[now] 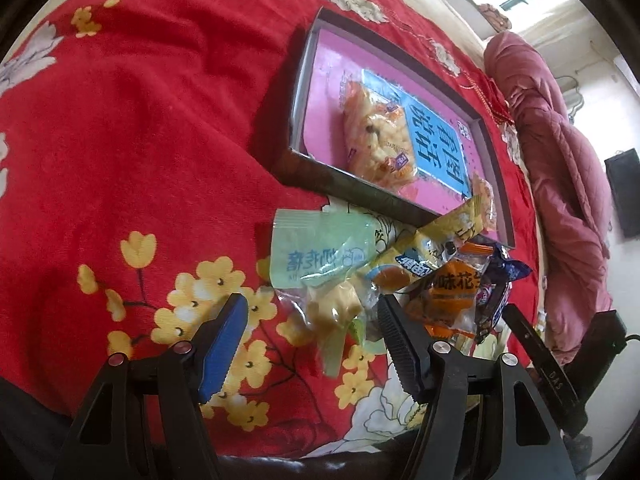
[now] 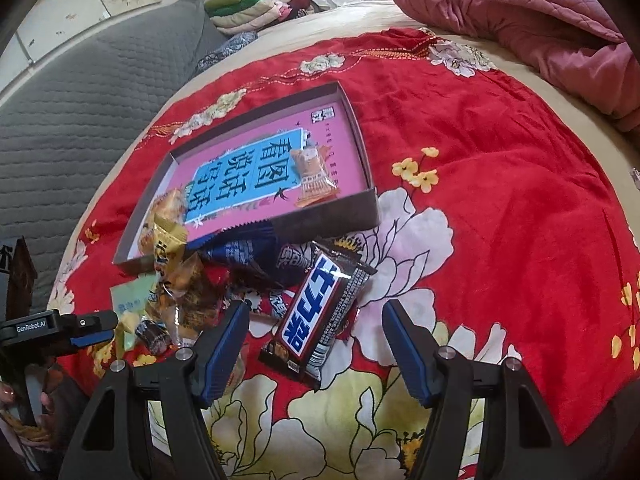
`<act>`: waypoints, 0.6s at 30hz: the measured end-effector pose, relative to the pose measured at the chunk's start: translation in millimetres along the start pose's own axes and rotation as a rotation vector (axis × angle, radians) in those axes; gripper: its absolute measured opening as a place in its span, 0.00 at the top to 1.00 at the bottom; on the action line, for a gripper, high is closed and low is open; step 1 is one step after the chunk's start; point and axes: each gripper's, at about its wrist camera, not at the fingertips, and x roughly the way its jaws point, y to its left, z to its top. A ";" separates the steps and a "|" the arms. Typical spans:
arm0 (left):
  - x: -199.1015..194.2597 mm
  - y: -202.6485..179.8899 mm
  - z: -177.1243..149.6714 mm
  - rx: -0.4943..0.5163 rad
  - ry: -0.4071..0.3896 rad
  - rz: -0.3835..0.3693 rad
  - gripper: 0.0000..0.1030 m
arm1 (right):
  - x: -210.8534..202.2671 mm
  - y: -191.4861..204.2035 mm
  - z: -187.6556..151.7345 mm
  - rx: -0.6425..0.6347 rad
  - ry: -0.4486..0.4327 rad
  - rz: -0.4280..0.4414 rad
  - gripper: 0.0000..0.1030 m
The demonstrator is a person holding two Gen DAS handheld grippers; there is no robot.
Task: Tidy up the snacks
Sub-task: 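Grasp the blue-labelled chocolate bar with the right gripper while the left grasps the green-labelled bag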
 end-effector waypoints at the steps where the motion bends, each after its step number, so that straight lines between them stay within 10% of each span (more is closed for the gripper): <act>1: 1.1 -0.2 -0.3 -0.001 -0.002 0.000 0.33 | 1.1 0.0 -0.1 0.001 0.003 -0.001 0.34; 18: 20.5 -22.7 -5.7 0.054 -0.045 0.083 0.35 | 18.5 2.9 1.1 -0.023 0.033 -0.022 0.63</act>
